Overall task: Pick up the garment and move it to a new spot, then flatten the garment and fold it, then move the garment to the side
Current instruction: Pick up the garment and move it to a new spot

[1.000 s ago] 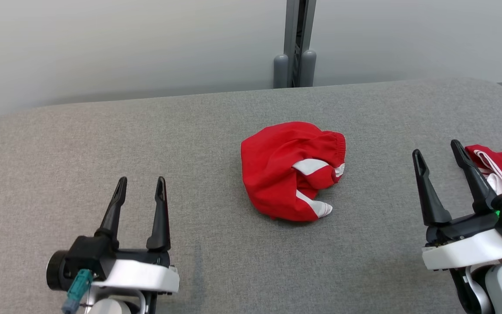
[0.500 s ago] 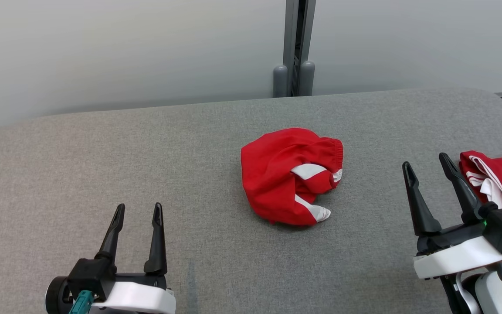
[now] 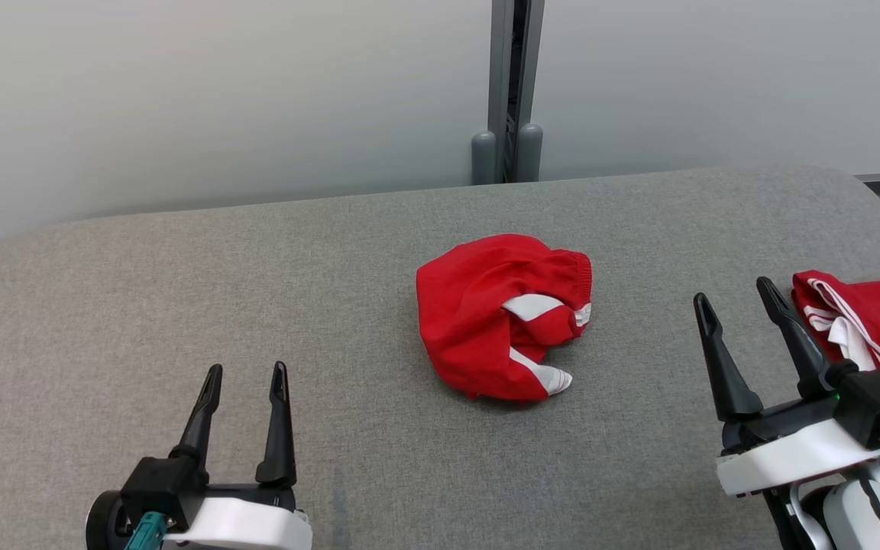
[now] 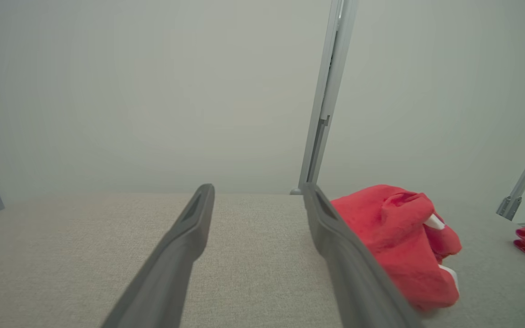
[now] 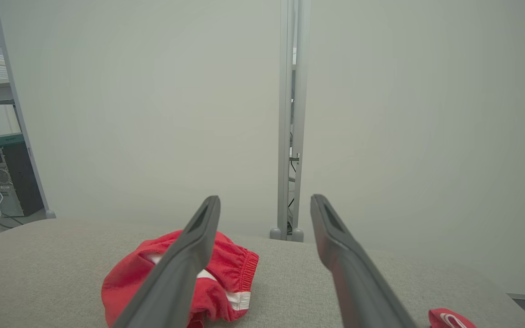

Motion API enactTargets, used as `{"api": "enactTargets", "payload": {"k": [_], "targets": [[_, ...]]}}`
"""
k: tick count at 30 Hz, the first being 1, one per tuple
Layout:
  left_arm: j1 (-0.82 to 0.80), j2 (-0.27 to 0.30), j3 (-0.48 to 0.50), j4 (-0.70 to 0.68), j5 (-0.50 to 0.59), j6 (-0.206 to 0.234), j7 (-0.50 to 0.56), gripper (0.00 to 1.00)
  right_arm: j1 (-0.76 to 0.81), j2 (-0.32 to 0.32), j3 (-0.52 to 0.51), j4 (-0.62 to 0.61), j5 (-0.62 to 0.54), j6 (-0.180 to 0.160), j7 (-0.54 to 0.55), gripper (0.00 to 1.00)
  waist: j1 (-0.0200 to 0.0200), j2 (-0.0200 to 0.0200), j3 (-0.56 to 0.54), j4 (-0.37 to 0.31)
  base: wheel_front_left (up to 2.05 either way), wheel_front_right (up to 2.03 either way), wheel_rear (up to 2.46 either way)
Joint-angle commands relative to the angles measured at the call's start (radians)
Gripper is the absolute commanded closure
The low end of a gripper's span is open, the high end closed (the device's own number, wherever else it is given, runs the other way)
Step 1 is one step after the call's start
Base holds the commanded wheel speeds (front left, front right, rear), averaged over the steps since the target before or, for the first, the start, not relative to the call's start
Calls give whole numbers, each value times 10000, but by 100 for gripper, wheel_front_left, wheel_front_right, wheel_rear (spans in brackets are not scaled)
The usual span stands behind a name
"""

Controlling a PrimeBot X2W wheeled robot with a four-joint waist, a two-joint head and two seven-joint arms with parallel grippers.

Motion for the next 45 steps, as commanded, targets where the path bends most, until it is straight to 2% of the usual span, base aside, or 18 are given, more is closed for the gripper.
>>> {"api": "enactTargets", "payload": {"k": [1,9,14,24,26,31,32,33,34,39,45], "targets": [[46,31,-26,1,-88,43,-31,0,45,-85,-40,39,33,2,-60,0,0,-1,-4,19,0,0,0],[58,30,-158,-13,-68,27,-31,0,133,-83,24,74,49,2,-58,0,0,-1,84,145,0,0,0],[-150,31,-270,21,3,-6,-31,0,16,-239,850,454,3,2,-59,0,0,-1,376,350,0,0,0],[-816,33,-907,141,-67,125,-31,0,-1264,-784,2399,3065,-430,0,148,0,0,-1,1405,1753,0,0,0],[-933,32,-1034,178,-113,201,-31,0,-1673,-1040,2987,3696,-66,0,320,0,0,-1,1593,2146,0,0,0],[-970,32,-1150,190,-152,261,-31,0,-1965,-1159,3203,4418,548,0,546,0,0,-1,1724,2508,0,0,0],[-989,32,-1161,192,-159,269,-31,0,-2014,-1162,3259,4520,697,0,612,47,0,-1,1735,2554,0,0,0],[-1000,31,-1182,197,-164,269,-31,0,-2074,-1189,3366,4597,811,0,636,89,0,-1,1741,2593,0,0,0],[-1015,31,-1207,206,-165,274,-31,0,-2106,-1250,3654,4663,1061,0,619,100,0,-1,1743,2653,0,0,0],[-938,31,-1223,267,-133,305,-31,0,-2210,-1110,4361,4379,2143,2,466,100,0,-1,1534,2745,0,0,0],[-779,32,-1205,275,-83,267,-31,0,-2648,-1003,4924,3264,3686,2,385,100,0,-1,1175,2793,0,0,0]]}}
